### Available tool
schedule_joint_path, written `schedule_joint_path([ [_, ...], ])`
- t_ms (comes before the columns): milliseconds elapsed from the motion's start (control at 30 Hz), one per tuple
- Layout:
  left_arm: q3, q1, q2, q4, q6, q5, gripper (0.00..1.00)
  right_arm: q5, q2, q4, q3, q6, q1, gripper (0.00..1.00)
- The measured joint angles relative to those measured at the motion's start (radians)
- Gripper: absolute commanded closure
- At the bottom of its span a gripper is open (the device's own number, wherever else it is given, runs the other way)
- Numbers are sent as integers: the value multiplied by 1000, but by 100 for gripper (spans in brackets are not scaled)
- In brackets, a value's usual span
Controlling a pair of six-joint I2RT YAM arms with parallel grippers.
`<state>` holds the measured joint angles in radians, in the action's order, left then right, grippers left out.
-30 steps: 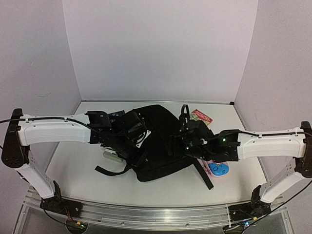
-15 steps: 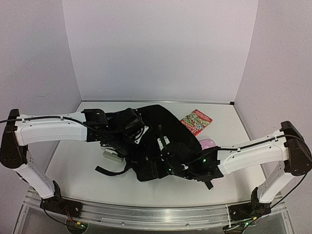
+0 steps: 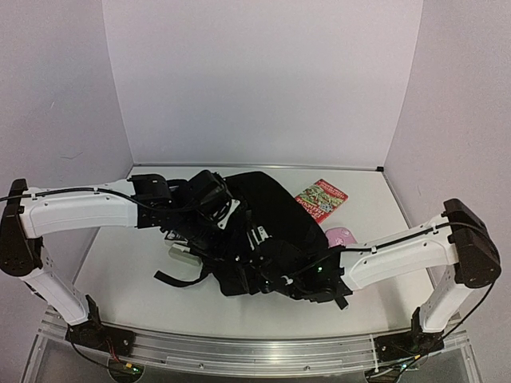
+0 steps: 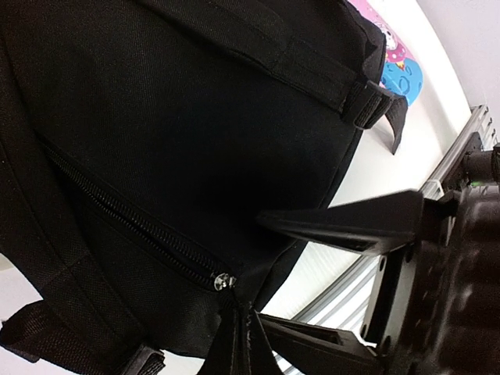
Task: Pack the student bag
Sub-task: Zip the student bag at the center of the board.
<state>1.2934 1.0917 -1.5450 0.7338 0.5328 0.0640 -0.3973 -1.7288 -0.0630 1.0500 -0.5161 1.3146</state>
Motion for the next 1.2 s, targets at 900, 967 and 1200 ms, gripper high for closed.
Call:
schedule_joint_path([
  [900,-68,-172,18,-65,76,56,100,-50,-14,-53,-23,-71,25,100],
  [967,-71,-183,18,-67,75,55,100,-50,-14,-56,-24,-76,28,100],
  [1200,-64,-206,-20,-91,36,18,100,-51,-14,-48,-26,-90,37,100],
])
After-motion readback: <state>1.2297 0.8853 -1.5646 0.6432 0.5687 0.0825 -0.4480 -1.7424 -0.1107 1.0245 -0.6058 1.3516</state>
